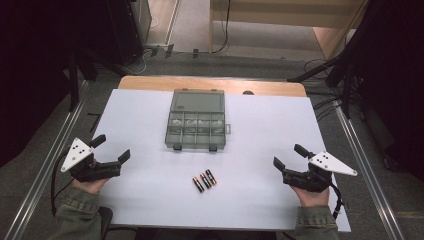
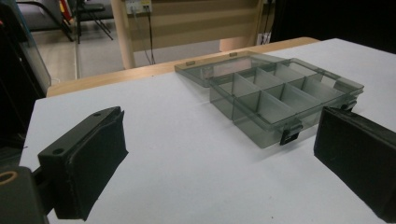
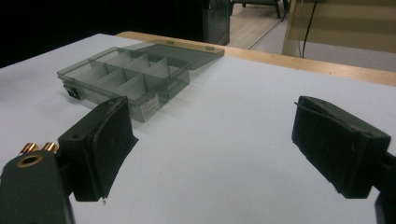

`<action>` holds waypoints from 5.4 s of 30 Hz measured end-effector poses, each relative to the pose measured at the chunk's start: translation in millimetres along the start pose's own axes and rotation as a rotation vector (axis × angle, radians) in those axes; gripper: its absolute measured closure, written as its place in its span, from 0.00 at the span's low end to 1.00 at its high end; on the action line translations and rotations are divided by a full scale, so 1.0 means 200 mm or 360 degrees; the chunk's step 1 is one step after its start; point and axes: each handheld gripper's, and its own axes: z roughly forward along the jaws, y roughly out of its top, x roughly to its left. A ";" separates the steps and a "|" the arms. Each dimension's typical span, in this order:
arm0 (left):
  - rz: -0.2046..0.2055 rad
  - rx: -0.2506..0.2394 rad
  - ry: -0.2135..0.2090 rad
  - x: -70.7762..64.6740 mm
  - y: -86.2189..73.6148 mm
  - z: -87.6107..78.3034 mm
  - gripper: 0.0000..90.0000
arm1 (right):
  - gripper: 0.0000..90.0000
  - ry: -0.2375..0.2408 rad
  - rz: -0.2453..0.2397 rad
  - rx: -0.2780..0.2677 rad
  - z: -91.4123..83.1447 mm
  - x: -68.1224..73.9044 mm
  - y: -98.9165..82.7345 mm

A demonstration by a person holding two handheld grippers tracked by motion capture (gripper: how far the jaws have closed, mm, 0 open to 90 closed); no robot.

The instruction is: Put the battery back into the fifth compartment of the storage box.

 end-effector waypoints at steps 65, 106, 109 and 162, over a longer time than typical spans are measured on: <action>-0.0021 -0.0039 0.0013 0.01 0.00 0.00 0.03 | 0.16 0.0019 -0.0073 0.1174 0.37 0.38 0.13; -0.0078 -0.0080 0.0005 0.05 0.01 0.00 0.03 | 0.49 0.0086 -0.0246 0.1449 0.79 0.82 0.15; -0.0081 -0.0081 0.0010 0.05 0.01 0.01 0.03 | 0.52 0.0092 -0.0240 0.1451 0.79 0.83 0.15; -0.0072 -0.0032 -0.0044 0.05 0.00 0.04 0.03 | 0.86 0.0104 0.0007 0.1465 0.98 0.90 0.33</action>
